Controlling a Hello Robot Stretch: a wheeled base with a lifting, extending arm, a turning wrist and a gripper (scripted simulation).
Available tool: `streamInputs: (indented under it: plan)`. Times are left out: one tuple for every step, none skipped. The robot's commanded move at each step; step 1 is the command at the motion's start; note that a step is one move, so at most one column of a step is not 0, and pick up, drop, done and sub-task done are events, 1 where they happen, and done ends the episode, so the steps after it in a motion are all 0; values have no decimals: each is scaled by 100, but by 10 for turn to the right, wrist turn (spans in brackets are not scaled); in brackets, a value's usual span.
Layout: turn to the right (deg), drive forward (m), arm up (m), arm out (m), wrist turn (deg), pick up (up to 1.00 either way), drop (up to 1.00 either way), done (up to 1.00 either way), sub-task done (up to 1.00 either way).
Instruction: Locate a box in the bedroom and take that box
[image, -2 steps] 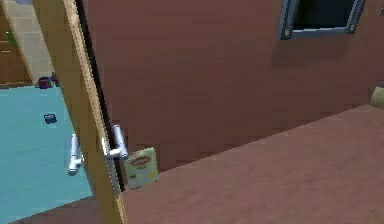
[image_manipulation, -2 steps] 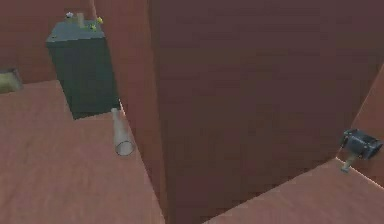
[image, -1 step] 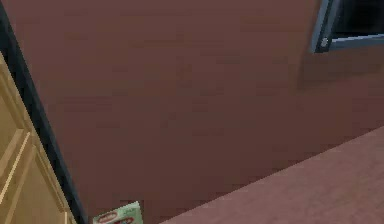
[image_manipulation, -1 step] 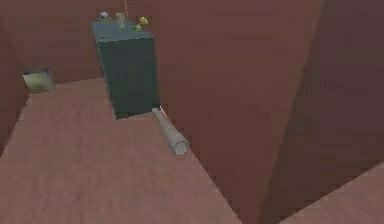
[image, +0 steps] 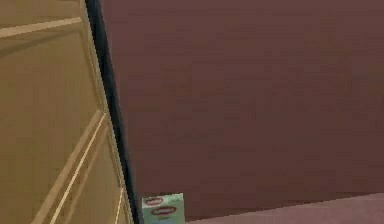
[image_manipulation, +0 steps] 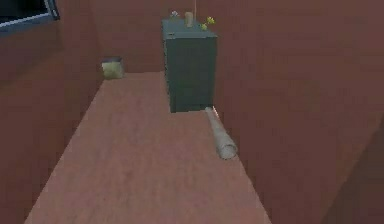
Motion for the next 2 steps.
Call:
streamInputs:
  plan:
    - [-30, 0, 0, 0, 0, 0, 0, 0, 0]
    - [0, 60, 0, 0, 0, 0, 0, 0, 0]
